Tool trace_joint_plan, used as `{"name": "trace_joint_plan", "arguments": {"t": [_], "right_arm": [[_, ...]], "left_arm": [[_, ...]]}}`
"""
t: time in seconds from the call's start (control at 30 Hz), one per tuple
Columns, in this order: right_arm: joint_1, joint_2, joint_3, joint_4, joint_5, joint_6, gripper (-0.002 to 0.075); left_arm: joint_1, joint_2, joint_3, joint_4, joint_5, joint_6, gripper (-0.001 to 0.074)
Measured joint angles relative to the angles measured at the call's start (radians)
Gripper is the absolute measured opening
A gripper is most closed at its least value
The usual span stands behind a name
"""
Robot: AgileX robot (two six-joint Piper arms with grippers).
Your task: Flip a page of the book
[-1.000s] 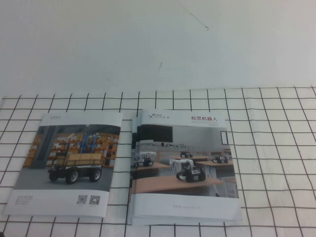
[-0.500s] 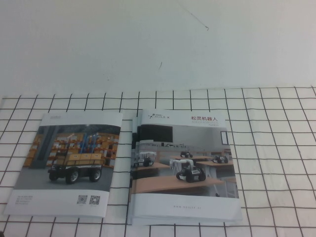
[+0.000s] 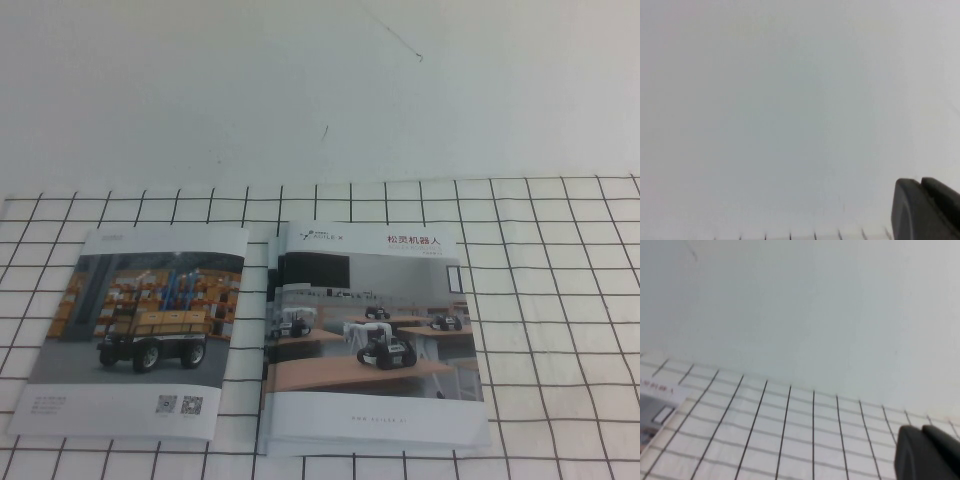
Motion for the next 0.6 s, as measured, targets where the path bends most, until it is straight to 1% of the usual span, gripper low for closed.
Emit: {"name": "trace_joint_plan", "arguments": {"t": [0.07,0.2,0.5,0.6], "right_arm": [[0.000,0.000,0.000,0.000,-0.069,0.000,0.0000],[0.000,0.000,0.000,0.000,-0.117,0.000,0.0000],[0.000,0.000,0.000,0.000,-0.123,0.000,0.0000],[0.000,0.000,0.000,0.000,-0.167,0.012,0.0001]], "left_arm": [[0.000,0.000,0.000,0.001,-0.106,0.000,-0.0004],[0.000,0.000,0.000,0.005,-0.265,0.000,-0.0004],[0.000,0.000,0.000,0.006,-0.454,0.000,-0.0004],[0.000,-0.001,0.000,0.006,-0.548,0.000,-0.0004]]}}
